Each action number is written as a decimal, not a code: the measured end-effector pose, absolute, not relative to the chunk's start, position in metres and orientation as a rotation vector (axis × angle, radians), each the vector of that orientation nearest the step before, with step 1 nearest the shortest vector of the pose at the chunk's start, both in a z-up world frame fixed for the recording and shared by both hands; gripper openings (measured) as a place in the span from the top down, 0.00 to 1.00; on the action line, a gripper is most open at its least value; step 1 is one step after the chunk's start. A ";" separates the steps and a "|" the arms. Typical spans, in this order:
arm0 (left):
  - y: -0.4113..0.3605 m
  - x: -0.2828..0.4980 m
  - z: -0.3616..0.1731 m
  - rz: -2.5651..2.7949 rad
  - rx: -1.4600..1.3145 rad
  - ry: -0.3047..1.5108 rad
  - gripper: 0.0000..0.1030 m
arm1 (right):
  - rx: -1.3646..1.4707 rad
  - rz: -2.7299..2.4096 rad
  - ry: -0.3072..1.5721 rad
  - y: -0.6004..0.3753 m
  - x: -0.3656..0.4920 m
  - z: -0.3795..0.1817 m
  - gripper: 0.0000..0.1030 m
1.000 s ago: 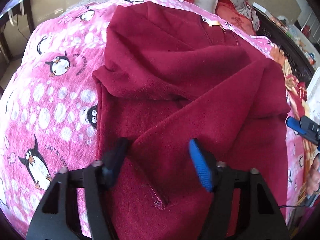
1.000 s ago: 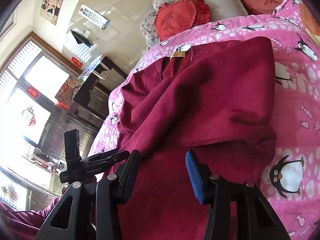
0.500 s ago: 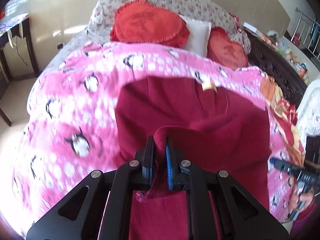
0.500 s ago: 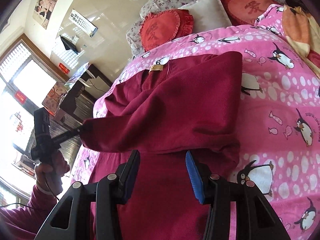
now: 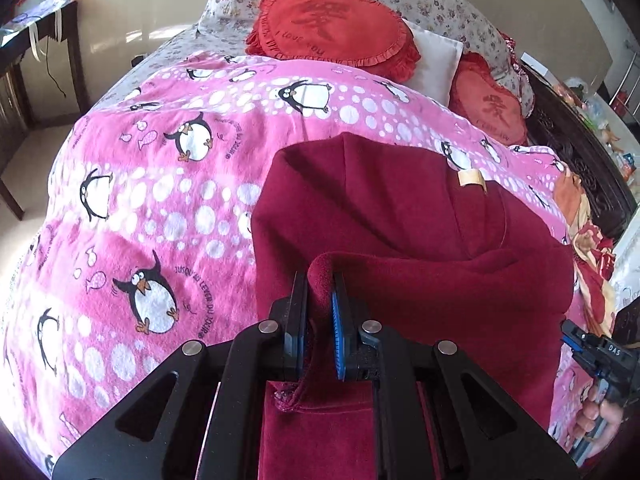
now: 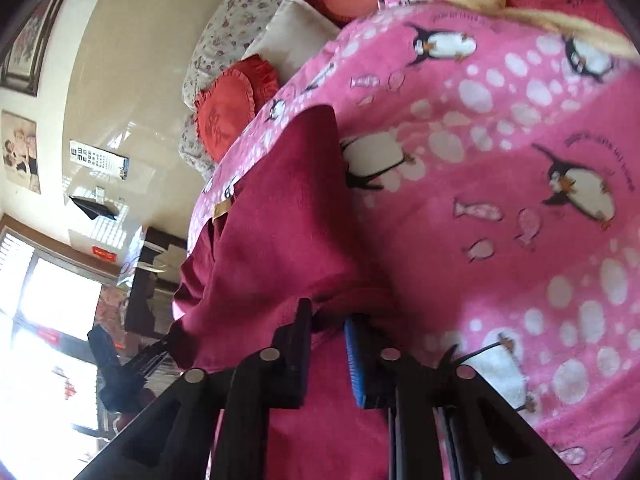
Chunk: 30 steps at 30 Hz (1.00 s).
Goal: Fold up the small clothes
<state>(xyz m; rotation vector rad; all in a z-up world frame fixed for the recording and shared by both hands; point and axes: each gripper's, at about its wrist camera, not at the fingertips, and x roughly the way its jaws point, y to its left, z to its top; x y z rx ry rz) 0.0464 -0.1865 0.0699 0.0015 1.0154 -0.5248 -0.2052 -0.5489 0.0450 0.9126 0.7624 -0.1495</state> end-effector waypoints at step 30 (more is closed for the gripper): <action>-0.185 0.056 0.070 -0.475 -0.006 1.004 0.76 | 0.405 -0.177 0.815 -0.520 -0.103 0.094 0.88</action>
